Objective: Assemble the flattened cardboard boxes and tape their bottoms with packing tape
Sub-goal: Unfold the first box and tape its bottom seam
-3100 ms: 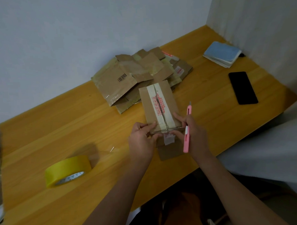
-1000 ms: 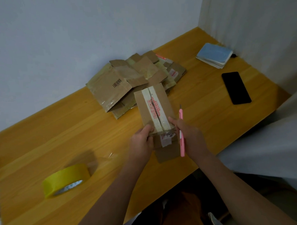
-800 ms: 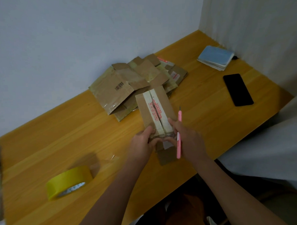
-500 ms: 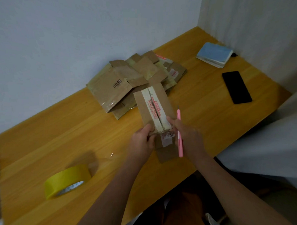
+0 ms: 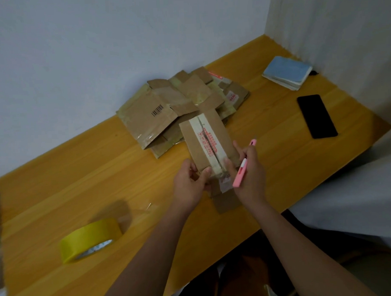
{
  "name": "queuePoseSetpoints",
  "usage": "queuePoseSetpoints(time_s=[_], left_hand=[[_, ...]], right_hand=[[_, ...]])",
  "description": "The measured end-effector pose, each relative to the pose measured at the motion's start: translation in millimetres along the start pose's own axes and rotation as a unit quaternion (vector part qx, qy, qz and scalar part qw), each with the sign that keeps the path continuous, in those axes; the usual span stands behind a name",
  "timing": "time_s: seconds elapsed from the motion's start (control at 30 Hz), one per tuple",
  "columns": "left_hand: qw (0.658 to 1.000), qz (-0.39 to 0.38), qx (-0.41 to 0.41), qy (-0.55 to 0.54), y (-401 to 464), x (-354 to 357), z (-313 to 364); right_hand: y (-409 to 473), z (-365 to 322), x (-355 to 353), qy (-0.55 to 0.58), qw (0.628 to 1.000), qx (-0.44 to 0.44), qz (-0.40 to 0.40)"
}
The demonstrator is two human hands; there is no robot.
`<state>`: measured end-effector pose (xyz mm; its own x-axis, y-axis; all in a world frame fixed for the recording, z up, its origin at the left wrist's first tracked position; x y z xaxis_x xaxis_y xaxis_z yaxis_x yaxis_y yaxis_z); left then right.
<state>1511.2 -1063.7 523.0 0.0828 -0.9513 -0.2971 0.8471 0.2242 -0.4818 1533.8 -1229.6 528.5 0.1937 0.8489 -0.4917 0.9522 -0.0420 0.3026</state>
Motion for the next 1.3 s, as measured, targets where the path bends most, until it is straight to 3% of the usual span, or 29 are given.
queuePoseSetpoints(time_s=[0.1, 0.23, 0.27, 0.33, 0.4, 0.43, 0.5, 0.6, 0.7, 0.83, 0.9, 0.97, 1.03, 1.17, 1.3], left_hand=[[1.0, -0.007, -0.002, 0.024, -1.9, -0.7, 2.4], [0.992, -0.105, -0.073, 0.002, -19.2, -2.5, -3.1], [0.993, -0.093, -0.062, 0.027, -23.9, -9.1, -0.8], [0.994, 0.027, 0.0, 0.11, -21.6, -34.1, 9.8], [0.976, 0.161, 0.036, 0.142, -11.5, -61.8, 22.6], [0.97, 0.19, 0.041, 0.146, -6.7, -70.3, 29.3], [0.979, 0.149, 0.028, 0.135, 7.1, -71.5, 36.3], [0.991, 0.036, -0.005, 0.128, 15.1, -57.8, 39.5], [0.966, 0.105, -0.002, 0.238, 10.0, -67.6, 34.6], [0.944, 0.188, -0.06, 0.264, 8.9, -96.9, 14.2], [0.956, 0.145, -0.054, 0.249, 12.1, -96.9, 11.2], [0.97, 0.065, -0.017, 0.234, 11.9, -87.5, 17.3], [0.976, 0.036, -0.009, 0.213, 9.9, -81.9, 17.2], [0.992, 0.037, -0.105, 0.065, 6.1, -77.1, -4.4], [0.982, -0.023, -0.186, -0.012, 2.0, -61.9, -27.2]], right_hand=[[4.6, 0.9, -2.2, -0.009, 0.999, -0.021, -0.024], [19.1, 1.1, -6.4, 0.038, 0.993, -0.02, -0.106], [22.8, -1.5, -8.1, 0.064, 0.99, -0.001, -0.127], [27.0, -6.5, -14.2, 0.064, 0.988, 0.039, -0.136], [27.7, -11.5, -29.8, -0.013, 0.994, 0.056, -0.089], [25.5, -15.5, -38.3, -0.065, 0.994, 0.063, -0.067], [15.5, -21.6, -46.4, -0.144, 0.982, 0.094, -0.071], [0.6, -18.9, -33.2, -0.131, 0.964, 0.169, -0.156], [8.7, -20.0, -26.5, -0.073, 0.968, 0.178, -0.163], [33.1, -38.3, -39.9, 0.019, 0.993, 0.108, -0.039], [34.6, -37.8, -42.6, 0.009, 0.992, 0.127, -0.009], [25.8, -31.3, -34.1, -0.015, 0.984, 0.172, -0.041], [9.5, -25.8, -16.7, 0.002, 0.975, 0.203, -0.094], [-10.6, -26.8, 10.7, 0.048, 0.971, 0.204, -0.115], [-15.6, -17.1, 18.2, -0.017, 0.97, 0.194, -0.147]])
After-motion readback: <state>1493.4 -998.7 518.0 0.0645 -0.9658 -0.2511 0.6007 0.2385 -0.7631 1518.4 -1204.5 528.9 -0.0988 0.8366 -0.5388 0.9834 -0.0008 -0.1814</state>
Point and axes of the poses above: each hand's wrist, its own y-axis towards the middle knuckle, its own x-axis out of the palm, z = x × y, the point moved 6 cm from there along y, towards the middle knuckle, and after that the axes turned 9 degrees about -x, right-handed, at the moved point
